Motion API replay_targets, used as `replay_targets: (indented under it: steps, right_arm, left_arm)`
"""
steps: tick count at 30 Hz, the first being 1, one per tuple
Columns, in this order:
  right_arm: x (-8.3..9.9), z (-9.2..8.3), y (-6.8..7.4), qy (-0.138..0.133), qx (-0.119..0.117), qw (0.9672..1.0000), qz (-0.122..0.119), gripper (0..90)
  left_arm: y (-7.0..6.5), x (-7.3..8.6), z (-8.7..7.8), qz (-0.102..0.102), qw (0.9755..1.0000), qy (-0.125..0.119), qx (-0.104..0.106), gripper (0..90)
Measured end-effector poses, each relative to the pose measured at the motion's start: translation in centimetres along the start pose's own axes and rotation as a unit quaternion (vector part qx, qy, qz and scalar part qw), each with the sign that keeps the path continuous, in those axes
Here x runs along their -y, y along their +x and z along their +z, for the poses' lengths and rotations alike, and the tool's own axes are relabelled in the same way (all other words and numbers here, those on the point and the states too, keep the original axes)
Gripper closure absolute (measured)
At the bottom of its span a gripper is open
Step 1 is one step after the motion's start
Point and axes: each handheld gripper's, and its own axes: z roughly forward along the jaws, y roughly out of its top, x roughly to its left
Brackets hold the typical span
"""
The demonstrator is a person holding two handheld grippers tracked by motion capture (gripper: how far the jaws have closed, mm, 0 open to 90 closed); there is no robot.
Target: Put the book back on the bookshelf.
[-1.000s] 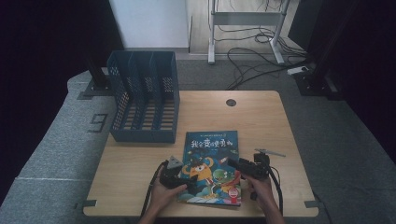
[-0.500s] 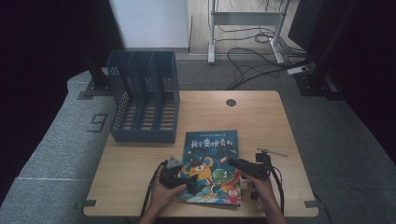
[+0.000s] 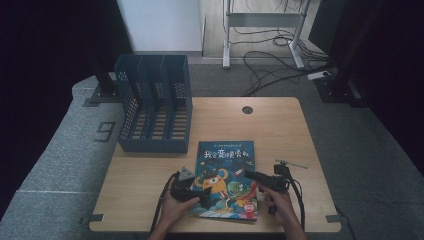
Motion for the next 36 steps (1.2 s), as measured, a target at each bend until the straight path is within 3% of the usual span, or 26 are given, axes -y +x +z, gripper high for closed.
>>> replay_targets:
  steps: [7,10,11,14,21,23,25,27,29,33,36]
  right_arm:
    - [0.2,0.5,-0.3,0.014,0.018,0.9997,-0.004,28.6]
    - [0.3,0.9,-0.3,0.017,0.034,0.9991,-0.017,28.6]
    - [0.5,1.3,-0.2,0.021,0.051,0.9979,-0.035,28.6]
    - [0.6,1.5,0.1,0.021,0.067,0.9962,-0.052,28.6]
    - [0.4,2.0,0.0,0.015,0.078,0.9948,-0.064,27.9]
    - [0.4,2.3,0.4,0.019,0.092,0.9921,-0.083,26.0]
    - [0.4,2.4,0.6,0.021,0.095,0.9915,-0.086,24.8]
    - [0.4,2.4,0.6,0.020,0.093,0.9919,-0.084,24.8]
    - [0.2,2.1,0.4,0.017,0.079,0.9943,-0.070,25.0]
    - [-0.4,0.8,0.1,-0.004,0.023,0.9991,-0.037,26.8]
    - [-0.7,0.0,0.2,-0.012,-0.013,0.9997,-0.018,27.5]
  left_arm:
    - [0.0,0.0,0.0,0.000,1.0000,0.000,0.001,14.9]
    - [0.0,0.0,0.0,0.000,1.0000,0.000,0.001,15.1]
    - [0.0,0.0,0.0,0.001,1.0000,0.000,0.000,15.1]
    - [0.0,0.0,0.0,0.000,1.0000,0.000,0.000,15.1]
    - [-0.2,0.0,0.1,0.006,1.0000,0.002,-0.008,15.2]
    - [-0.2,0.0,0.1,0.006,0.9999,0.002,-0.008,15.2]
    - [-0.2,0.0,0.1,0.006,0.9999,0.002,-0.009,15.3]
    - [-0.2,0.0,0.1,0.006,0.9999,0.002,-0.008,15.4]
    - [-0.2,0.0,0.1,0.006,0.9999,0.002,-0.008,15.4]
    - [-0.1,0.0,0.0,0.004,1.0000,0.001,-0.005,15.4]
    - [0.3,0.0,-0.1,-0.008,0.9999,-0.004,0.008,15.1]
